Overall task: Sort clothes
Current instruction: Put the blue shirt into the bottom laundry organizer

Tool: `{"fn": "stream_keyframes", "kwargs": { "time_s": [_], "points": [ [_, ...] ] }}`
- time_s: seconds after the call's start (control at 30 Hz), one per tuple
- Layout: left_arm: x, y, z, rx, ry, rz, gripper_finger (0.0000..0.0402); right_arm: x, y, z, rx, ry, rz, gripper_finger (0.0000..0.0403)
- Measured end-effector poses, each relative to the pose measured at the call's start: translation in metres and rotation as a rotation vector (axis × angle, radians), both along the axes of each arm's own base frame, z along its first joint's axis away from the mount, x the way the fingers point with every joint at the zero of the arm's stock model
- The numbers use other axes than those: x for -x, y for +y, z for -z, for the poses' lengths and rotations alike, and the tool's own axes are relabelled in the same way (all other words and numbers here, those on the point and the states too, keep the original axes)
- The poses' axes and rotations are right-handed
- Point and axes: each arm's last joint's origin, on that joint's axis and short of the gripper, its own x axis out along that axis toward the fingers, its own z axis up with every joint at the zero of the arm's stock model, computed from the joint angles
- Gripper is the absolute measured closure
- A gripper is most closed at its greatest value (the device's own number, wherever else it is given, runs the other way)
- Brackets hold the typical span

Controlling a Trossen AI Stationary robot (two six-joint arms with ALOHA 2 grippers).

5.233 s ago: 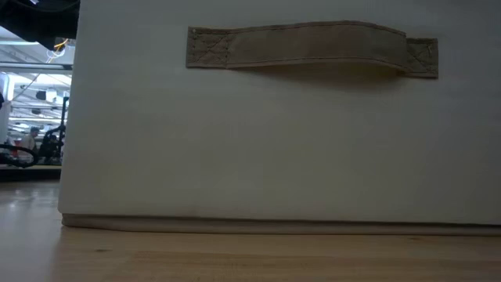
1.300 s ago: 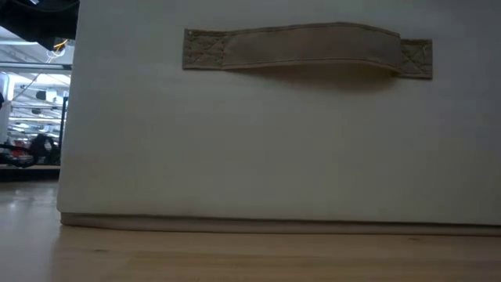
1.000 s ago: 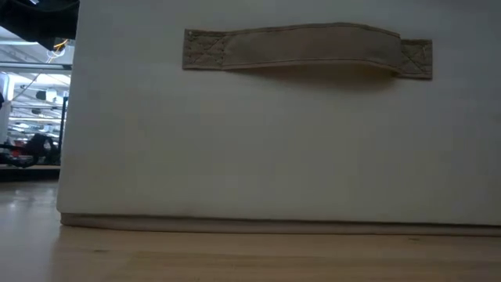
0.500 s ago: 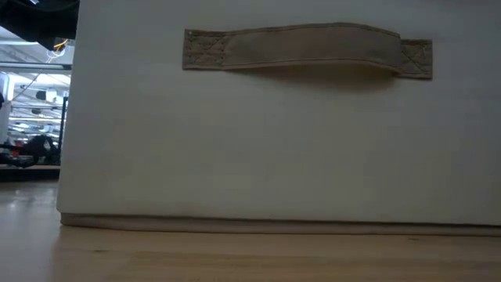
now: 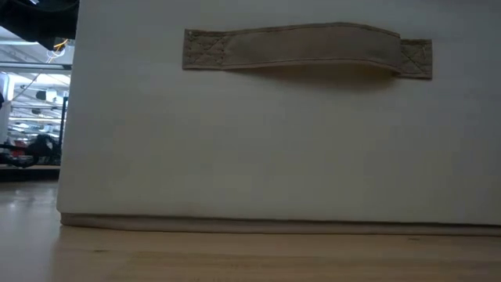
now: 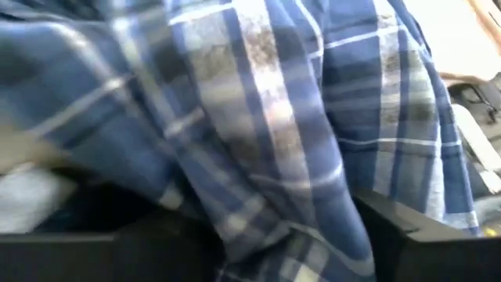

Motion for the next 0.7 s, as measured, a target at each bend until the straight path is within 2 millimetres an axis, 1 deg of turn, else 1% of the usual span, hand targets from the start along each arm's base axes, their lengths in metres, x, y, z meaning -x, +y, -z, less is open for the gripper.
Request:
{"fn": "stream_keyframes", "kwargs": {
  "time_s": [0.1, 0.2, 0.27, 0.3, 0.43, 0.6, 0.7],
  "points": [
    [0.000, 0.000, 0.000, 0.000, 0.000, -0.001, 0.0263, -0.004, -0.005, 0.003, 0.027, 0.023, 0.032, 0.0242],
    [0.000, 0.000, 0.000, 0.000, 0.000, -0.001, 0.0263, -0.005, -0.006, 0.005, 0.063, 0.044, 0.028, 0.0322],
    [0.000, 0.000, 0.000, 0.000, 0.000, -0.001, 0.0263, -0.005, -0.006, 0.002, 0.110, 0.056, 0.024, 0.0377],
    [0.000, 0.000, 0.000, 0.000, 0.001, -0.001, 0.0263, -0.006, -0.006, -0.001, 0.131, 0.056, 0.022, 0.0388],
    [0.000, 0.000, 0.000, 0.000, 0.001, -0.001, 0.0263, -0.011, -0.006, -0.029, 0.215, 0.018, 0.024, 0.0377],
    [0.000, 0.000, 0.000, -0.002, 0.001, -0.001, 0.0263, -0.020, -0.004, -0.071, 0.291, -0.011, -0.062, 0.0396],
    [0.000, 0.000, 0.000, -0.002, 0.001, -0.001, 0.0263, -0.024, -0.002, -0.098, 0.308, -0.084, -0.094, 0.0389]
  ]
}}
